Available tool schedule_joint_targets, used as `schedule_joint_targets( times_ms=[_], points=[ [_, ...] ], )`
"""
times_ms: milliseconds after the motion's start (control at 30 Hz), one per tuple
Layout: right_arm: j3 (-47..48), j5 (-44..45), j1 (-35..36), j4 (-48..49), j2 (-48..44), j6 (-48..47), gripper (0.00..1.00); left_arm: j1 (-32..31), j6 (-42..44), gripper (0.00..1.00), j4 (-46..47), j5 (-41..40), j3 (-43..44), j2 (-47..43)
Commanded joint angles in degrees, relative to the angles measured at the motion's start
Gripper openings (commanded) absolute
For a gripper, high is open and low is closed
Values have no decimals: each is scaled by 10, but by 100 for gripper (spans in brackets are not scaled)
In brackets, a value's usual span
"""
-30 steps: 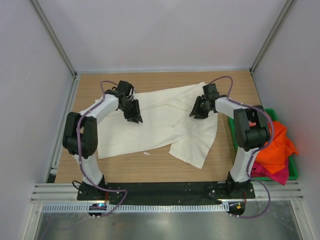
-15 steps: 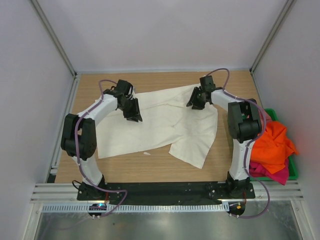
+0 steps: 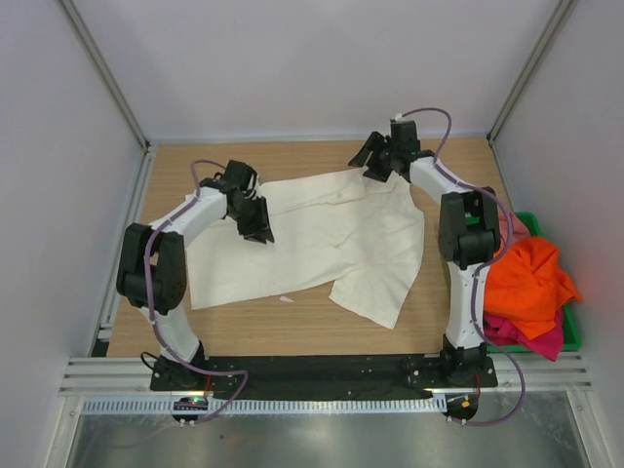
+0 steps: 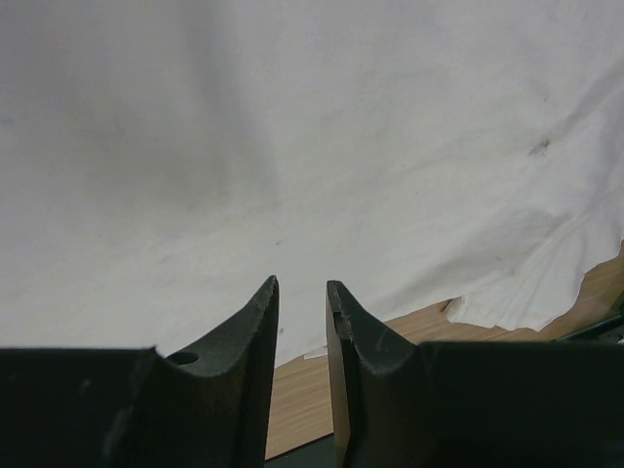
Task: Fold and stack the t-shirts
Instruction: Fold the tshirt
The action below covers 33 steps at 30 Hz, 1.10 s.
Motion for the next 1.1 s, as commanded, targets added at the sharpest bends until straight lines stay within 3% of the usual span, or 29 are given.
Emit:
schedule_joint_targets(
  times_ms=[0,100,233,567,733,967,1067],
  points=[
    [-48,-29,-9,15,-55,-17,62,11,6,27,10,6,-8,-25],
    [-68,-49,-22,32,-43,-25,57,18,5,27,12,13,-9,-22],
    [-12,-116,-28,0,8,-76,59,26,3,27,13,22,-10,-22],
    [-14,-160,-26,27,40,-94,58,32,5,27,13,31,-24,-26],
    [-45,-182,-23,47,21,-69,48,42,7,27,14,32,-24,-27],
    [-84,-170,-24,34,-25,-47,49,52,6,27,18,42,-23,-19],
    [-90,-180,-23,37,-27,-37,44,55,3,27,22,50,-23,-16]
  ],
)
